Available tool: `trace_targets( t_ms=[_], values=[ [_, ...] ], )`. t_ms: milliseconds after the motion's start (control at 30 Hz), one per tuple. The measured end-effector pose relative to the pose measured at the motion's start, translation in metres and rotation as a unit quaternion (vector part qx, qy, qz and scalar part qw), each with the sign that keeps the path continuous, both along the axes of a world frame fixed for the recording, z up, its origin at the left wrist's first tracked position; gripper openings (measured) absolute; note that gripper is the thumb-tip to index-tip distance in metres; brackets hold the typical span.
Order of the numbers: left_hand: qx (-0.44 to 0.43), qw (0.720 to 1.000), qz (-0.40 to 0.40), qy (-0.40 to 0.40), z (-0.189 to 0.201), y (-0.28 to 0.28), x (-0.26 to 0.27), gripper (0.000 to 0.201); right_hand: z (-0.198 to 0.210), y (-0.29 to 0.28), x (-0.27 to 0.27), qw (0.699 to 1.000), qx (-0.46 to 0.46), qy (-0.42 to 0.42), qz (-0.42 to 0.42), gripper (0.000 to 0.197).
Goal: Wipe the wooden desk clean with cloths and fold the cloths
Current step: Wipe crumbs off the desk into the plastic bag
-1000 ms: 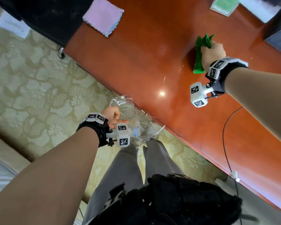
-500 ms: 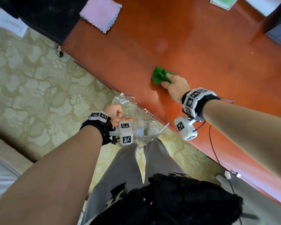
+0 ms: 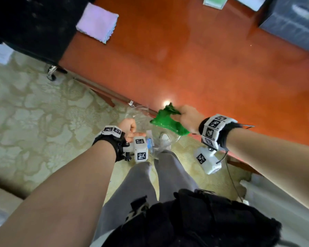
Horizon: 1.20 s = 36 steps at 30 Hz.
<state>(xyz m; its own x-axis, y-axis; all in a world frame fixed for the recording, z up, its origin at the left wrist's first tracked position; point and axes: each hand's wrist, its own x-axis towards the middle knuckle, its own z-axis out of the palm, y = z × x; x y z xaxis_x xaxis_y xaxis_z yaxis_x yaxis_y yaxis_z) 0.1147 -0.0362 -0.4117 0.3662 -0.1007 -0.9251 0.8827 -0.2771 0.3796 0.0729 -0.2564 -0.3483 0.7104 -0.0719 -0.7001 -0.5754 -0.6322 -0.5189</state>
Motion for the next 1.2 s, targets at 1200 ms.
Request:
trace_targets(
  t_ms=[1200],
  values=[
    [0.040, 0.995, -0.085, 0.032, -0.078, 0.012, -0.024, 0.030, -0.100, 0.039, -0.076, 0.916, -0.109, -0.349, -0.166, 0.006]
  ],
)
